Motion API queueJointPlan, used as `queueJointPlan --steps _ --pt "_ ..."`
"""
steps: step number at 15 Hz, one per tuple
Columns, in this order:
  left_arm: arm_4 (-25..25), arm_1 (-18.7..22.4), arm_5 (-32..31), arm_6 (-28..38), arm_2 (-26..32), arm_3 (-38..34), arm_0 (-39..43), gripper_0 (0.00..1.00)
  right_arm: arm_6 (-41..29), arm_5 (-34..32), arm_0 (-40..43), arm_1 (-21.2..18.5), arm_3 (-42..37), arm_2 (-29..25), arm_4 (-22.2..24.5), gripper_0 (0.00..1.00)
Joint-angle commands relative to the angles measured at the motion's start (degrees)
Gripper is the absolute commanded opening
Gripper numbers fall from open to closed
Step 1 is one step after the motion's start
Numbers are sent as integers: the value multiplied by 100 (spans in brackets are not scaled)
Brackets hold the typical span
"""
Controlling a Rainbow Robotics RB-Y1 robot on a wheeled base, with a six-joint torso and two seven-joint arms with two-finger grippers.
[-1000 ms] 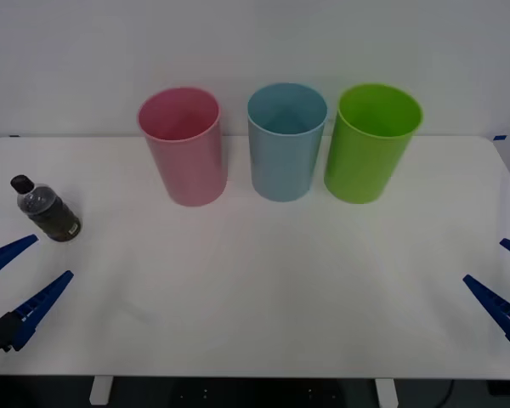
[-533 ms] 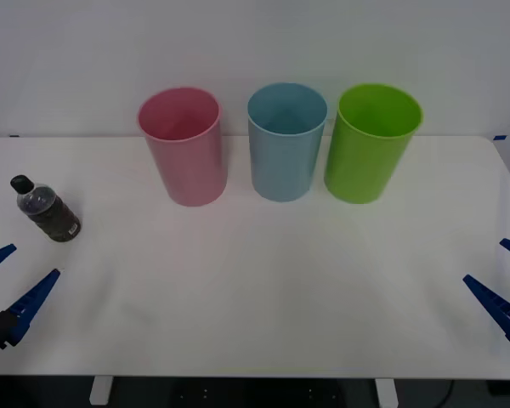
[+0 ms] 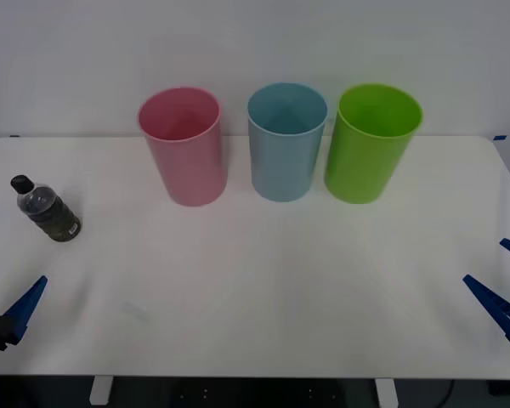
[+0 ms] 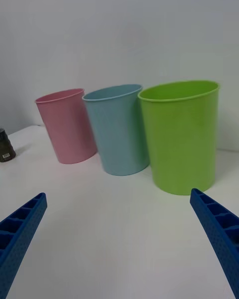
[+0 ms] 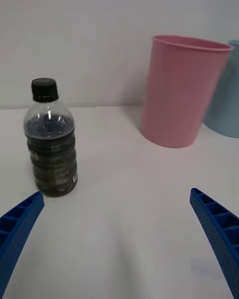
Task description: Grasp the object on the table and drop it into the matching bin: aluminum can to the light blue bin, PET bottle to the pink bin.
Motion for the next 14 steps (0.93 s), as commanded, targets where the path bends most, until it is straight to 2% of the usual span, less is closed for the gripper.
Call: queueJointPlan --steps 1,4,8,14 --pt "-17 5 660 -33 -225 5 20 100 0 0 0 0 0 0 0 100" --pt "-26 5 1328 -51 -445 102 -94 100 0 0 0 0 0 0 0 100" --pt "-34 5 1355 -165 -304 901 -683 100 0 0 0 0 0 0 0 100" --pt "-316 5 1355 -376 -304 1789 -1614 100 0 0 0 0 0 0 0 100"
